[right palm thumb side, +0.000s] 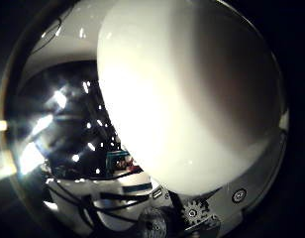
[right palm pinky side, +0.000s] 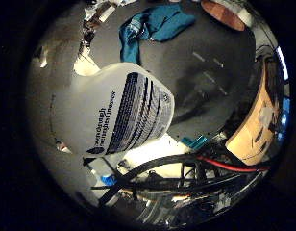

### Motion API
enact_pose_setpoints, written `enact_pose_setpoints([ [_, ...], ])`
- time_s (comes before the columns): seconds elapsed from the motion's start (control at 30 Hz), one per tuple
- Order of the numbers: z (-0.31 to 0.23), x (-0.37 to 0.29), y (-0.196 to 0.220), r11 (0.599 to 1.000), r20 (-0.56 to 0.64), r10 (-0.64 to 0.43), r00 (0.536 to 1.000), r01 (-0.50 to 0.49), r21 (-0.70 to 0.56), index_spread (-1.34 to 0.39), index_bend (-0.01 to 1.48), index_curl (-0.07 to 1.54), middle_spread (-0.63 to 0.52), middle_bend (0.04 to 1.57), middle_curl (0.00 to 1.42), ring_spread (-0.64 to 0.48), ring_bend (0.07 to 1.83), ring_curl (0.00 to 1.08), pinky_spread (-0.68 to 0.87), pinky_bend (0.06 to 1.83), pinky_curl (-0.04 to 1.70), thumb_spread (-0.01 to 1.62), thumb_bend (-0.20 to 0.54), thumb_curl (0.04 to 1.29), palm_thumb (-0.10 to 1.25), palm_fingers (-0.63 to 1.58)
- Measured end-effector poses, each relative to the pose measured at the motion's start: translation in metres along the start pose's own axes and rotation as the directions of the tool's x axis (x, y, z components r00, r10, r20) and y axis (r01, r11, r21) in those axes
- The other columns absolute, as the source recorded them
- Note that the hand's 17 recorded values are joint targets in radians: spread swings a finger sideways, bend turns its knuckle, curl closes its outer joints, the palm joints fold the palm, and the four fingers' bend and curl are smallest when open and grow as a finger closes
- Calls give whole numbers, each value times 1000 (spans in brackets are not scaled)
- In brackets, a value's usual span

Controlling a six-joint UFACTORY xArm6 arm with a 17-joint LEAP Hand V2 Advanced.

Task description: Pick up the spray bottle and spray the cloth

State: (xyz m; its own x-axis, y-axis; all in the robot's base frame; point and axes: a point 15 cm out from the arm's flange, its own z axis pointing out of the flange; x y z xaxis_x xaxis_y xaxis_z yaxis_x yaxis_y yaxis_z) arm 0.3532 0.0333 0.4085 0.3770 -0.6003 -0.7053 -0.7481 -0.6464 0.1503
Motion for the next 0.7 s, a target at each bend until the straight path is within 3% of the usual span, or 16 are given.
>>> enact_pose_setpoints([
  [0.3,27,-22,-37,997,-37,15,999,-18,-71,-230,1143,823,-134,1369,680,-188,1459,628,-226,1108,1158,1076,-14,710,848,1150],
  [0.7,71,-15,-110,981,-37,178,983,-181,-77,-230,1143,823,-136,1361,681,-188,1459,627,-239,1095,1197,1179,-11,692,830,1150],
])
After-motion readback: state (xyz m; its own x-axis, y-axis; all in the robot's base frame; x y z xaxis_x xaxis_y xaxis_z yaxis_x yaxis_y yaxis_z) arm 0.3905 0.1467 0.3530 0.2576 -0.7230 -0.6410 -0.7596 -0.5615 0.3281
